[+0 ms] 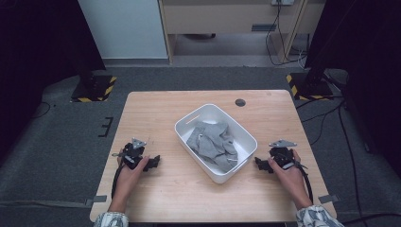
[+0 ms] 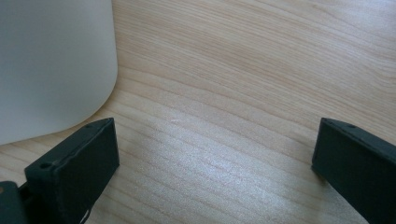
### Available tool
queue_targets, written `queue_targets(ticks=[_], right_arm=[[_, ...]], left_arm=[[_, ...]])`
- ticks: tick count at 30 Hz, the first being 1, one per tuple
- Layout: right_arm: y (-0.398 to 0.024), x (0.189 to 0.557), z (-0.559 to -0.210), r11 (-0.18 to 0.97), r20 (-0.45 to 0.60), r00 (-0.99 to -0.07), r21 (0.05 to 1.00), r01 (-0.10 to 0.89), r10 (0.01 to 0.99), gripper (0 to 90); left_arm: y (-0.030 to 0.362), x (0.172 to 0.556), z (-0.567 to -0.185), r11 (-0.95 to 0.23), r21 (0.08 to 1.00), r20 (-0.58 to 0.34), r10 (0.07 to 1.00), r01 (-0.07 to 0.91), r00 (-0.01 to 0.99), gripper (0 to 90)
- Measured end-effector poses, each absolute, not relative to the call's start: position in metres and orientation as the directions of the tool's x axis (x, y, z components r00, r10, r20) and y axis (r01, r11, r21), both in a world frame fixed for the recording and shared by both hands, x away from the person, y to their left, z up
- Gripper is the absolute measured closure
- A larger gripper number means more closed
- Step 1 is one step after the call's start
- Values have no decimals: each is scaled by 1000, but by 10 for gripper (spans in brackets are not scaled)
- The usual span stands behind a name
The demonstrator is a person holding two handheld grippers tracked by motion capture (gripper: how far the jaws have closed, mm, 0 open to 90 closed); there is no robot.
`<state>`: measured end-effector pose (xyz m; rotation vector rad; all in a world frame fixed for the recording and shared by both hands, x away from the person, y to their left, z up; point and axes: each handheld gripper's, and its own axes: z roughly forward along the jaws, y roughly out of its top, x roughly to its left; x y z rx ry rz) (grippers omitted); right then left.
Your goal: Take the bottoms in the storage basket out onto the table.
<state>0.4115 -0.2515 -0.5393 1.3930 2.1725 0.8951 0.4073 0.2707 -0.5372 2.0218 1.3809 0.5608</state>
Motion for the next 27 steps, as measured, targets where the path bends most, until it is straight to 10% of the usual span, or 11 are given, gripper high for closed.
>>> queue_targets(ticks=[16,27], right_arm=[[-261,408,-531,255,48,-408,714,653,912,54],[-272,387,-452,279,28,-483,786,552,875,44]], left_arm=[[269,406,-537,-262,696,1,931,669,364,0],[269,407,-537,-263,695,0,930,669,366,0]])
